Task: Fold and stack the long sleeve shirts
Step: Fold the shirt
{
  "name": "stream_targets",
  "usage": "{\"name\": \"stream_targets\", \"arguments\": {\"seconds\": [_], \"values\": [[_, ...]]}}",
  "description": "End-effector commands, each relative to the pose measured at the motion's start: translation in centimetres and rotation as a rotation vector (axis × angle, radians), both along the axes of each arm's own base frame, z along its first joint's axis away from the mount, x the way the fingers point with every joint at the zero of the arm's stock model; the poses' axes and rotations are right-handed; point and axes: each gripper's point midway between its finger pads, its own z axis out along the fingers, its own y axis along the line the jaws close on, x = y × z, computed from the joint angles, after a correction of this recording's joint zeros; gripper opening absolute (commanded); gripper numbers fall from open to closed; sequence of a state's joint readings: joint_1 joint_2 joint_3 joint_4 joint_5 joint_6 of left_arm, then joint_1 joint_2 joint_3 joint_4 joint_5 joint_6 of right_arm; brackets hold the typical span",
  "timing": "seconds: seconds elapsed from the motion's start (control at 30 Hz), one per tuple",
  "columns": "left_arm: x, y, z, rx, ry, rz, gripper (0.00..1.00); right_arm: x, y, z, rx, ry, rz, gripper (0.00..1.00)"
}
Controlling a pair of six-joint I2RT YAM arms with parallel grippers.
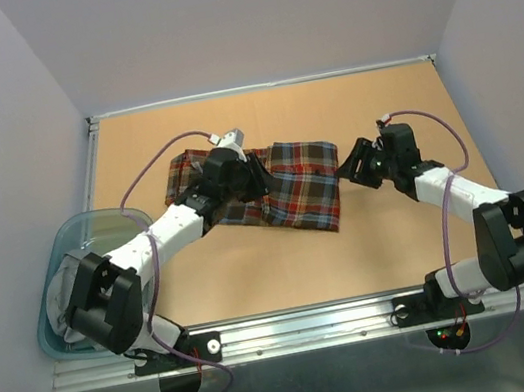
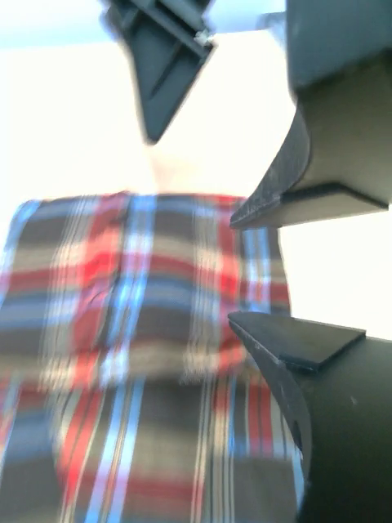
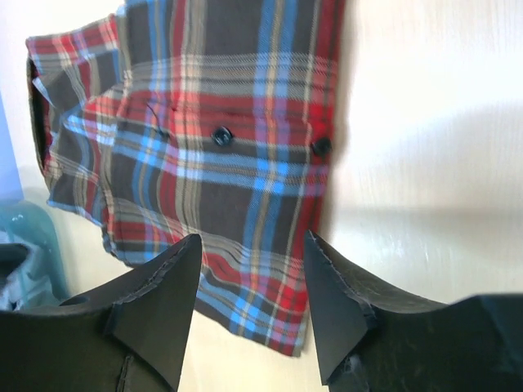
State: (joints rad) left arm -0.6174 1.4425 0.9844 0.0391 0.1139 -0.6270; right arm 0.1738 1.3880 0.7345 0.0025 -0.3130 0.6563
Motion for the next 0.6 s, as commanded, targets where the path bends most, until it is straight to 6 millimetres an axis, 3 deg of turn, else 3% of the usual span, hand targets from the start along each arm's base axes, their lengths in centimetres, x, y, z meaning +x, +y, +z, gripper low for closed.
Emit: {"name": "stream_targets", "arguments": {"seconds": [0.0, 0.2, 0.37, 0.43, 0.57], "values": [[-2.2, -1.8, -4.1, -0.096, 0.097, -0.074, 0.46, -1.9, 0.2, -0.3, 0.031, 0.009, -0.002, 0.59], [-3.1, 0.0, -10.2, -0.017, 0.177, -0.024, 0.35, -3.0, 0.0, -0.8, 0.030, 0.013, 0.000, 0.59], [-3.6, 1.9, -13.8, -0.019, 0.257, 0.049, 0.34, -3.9, -0.3, -1.8, 0.018, 0.032, -0.009, 0.59], [-3.8, 2.5, -14.5, -0.003, 0.281, 0.060, 0.34, -4.0, -0.4, -1.8, 0.013, 0.027, -0.011, 0.59], [-3.5, 2.9, -12.1, 0.010, 0.218, 0.056, 0.49, -4.1, -0.7, -0.7, 0.006, -0.012, -0.013, 0.59]]}}
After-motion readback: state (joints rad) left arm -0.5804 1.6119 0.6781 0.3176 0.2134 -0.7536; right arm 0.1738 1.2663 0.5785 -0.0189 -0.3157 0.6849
